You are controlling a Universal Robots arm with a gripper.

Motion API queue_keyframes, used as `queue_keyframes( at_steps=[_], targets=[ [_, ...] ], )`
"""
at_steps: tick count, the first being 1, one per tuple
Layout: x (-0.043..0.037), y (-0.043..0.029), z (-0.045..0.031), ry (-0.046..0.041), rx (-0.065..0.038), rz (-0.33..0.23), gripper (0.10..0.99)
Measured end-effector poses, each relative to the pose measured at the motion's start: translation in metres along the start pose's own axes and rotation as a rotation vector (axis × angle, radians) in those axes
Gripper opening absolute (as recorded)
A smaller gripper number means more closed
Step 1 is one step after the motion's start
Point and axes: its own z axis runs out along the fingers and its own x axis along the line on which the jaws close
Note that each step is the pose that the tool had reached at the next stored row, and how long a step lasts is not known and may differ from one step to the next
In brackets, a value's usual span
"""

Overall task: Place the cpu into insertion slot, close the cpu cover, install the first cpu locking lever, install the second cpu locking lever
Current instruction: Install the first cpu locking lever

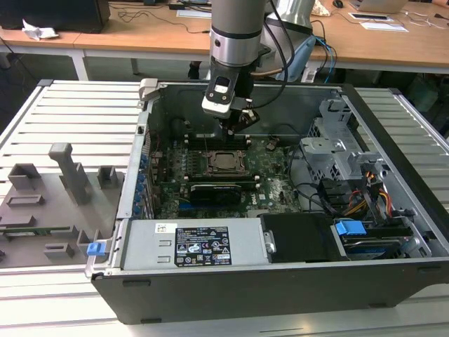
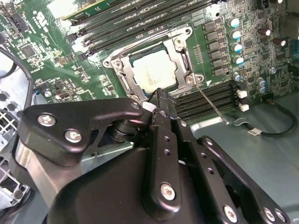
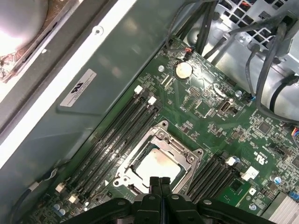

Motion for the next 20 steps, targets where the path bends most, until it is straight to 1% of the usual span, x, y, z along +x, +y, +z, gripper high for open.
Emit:
queue_keyframes(
  at_steps=[7,9,20],
  targets=[
    [0.0,0.0,0.0,0.0022,0.001,-0.052,0.106],
    [0.0,0.0,0.0,0.0034,0.001,-0.081,0.106],
    [0.0,0.0,0.0,0.0059,0.002,-0.142,0.106]
  ],
)
